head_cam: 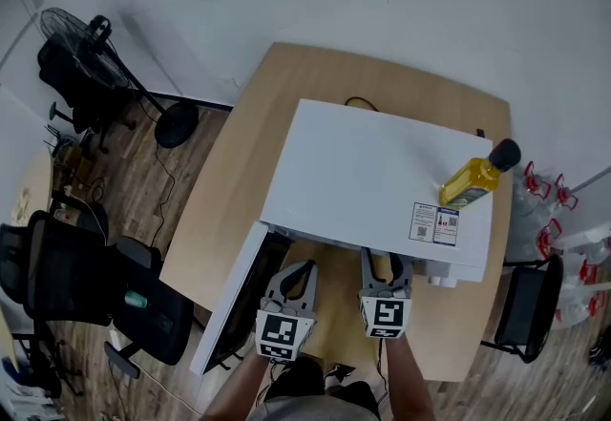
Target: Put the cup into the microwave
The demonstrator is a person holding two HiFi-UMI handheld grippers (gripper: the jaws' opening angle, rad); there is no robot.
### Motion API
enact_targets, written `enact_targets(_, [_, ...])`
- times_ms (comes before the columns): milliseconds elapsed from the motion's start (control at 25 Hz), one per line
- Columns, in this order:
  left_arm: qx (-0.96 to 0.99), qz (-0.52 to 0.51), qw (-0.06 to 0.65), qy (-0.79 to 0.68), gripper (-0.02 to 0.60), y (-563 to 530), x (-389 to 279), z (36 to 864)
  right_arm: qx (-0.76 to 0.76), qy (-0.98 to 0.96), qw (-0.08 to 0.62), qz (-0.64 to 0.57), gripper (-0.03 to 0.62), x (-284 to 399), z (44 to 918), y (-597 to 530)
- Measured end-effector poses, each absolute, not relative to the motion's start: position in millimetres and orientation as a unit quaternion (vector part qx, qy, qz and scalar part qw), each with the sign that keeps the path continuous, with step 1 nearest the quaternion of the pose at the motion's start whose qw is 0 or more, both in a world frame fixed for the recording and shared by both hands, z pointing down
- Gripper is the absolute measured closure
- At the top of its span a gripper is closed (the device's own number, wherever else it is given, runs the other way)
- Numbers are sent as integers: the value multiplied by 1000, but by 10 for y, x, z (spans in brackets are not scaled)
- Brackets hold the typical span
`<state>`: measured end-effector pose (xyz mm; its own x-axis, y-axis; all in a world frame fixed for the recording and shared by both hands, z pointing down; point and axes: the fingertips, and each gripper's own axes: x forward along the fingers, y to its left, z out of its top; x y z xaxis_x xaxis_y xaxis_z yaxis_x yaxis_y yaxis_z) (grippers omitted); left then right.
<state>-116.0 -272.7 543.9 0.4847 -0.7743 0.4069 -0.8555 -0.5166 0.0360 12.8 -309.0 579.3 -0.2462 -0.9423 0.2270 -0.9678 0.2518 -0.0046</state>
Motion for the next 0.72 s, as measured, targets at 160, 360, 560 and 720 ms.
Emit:
enact_targets(160, [857,164,109,-475,557,-2636,-1115,5321,612,-783,87,64,414,197,5649,-2979])
enact_targets(360, [860,155,97,-476,557,-2477,-1087,5155,616,-782,78,53,415,257,5403,-2773])
enact_targets(560, [865,139,78,-476,557,-2319,-1047,4935,621,-779,69,37,424,350,5106,-2502])
enact_targets(720, [868,126,64,-475,557,-2165,-1021,4738,629,-774,61,26,436,438,4891,-2250])
